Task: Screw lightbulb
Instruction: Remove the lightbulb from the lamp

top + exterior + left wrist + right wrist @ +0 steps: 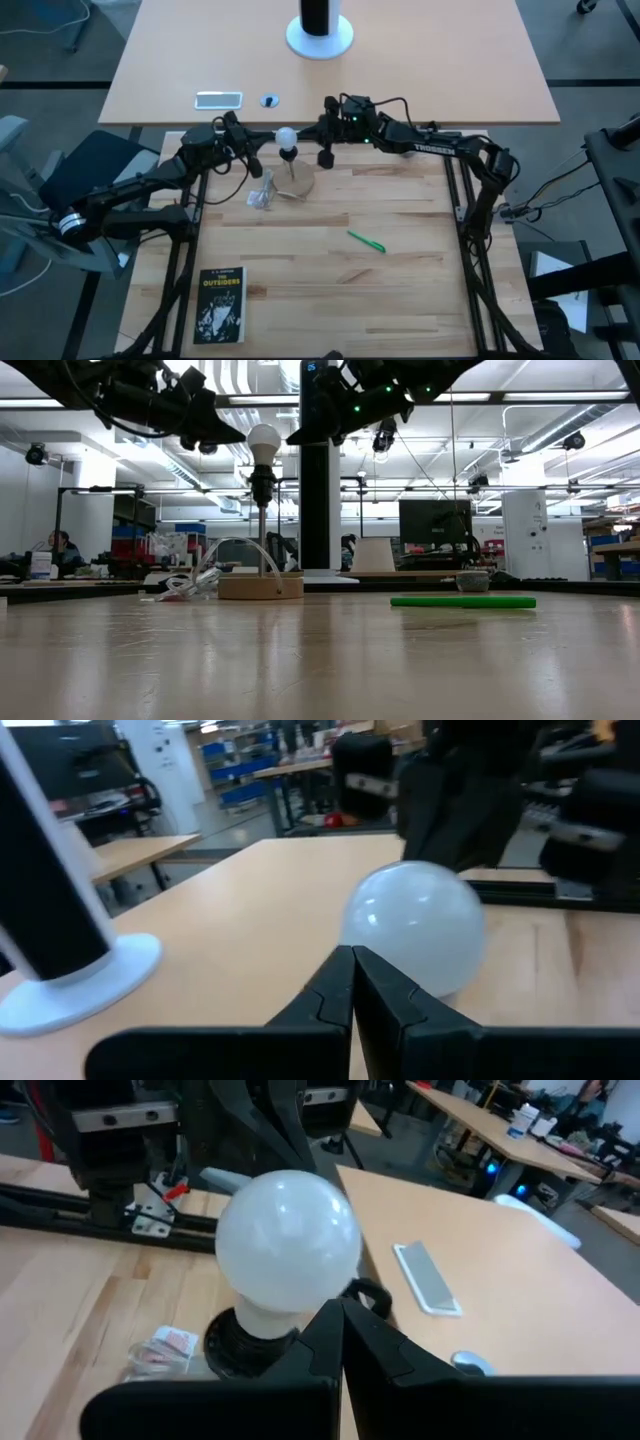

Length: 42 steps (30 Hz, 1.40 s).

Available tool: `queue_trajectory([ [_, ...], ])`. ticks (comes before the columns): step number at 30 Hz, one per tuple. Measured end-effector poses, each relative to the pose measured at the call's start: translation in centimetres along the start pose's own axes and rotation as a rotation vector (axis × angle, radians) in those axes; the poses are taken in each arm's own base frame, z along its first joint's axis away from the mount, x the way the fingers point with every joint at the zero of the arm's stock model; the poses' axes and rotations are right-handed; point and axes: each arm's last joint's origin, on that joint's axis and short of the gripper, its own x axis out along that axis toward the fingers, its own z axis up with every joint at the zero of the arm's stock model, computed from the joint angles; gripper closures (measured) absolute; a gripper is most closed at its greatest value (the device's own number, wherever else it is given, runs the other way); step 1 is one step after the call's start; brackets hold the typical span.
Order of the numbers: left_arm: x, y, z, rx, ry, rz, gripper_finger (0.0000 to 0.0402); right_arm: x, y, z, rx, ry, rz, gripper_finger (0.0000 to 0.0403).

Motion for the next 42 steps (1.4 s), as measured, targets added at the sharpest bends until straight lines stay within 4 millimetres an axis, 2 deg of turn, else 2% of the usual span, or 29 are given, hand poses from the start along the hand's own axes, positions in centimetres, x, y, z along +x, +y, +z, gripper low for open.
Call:
queue_trajectory([
  [8,0.4,0.0,-0.4,0.003,0.022,0.009,0.0401,-0.4,0.5,0.4,-0.024,-0.018,0.081,0.0403],
  [15,0.5,-0.1,-0.5,0.002,0.020,-0.035,0.0401,0.7,0.7,-0.4,-0.011,-0.019,0.074,0.0403],
  [29,0.4,-0.5,-0.5,-0.024,0.018,-0.108,0.0401,1.0,0.4,-0.6,0.002,-0.035,0.043,0.0403],
  [33,0.4,-0.5,-0.5,-0.032,0.032,-0.112,0.0401,1.0,0.3,-0.6,0.002,-0.012,-0.017,0.0403],
  [37,0.4,-0.5,-1.0,-0.037,0.073,-0.109,0.0401,0.3,0.3,-0.1,0.001,0.017,-0.051,0.0403],
  [42,0.4,-0.4,-1.0,-0.031,0.083,-0.056,0.0401,-0.3,0.7,0.7,-0.023,-0.046,0.079,0.0403],
])
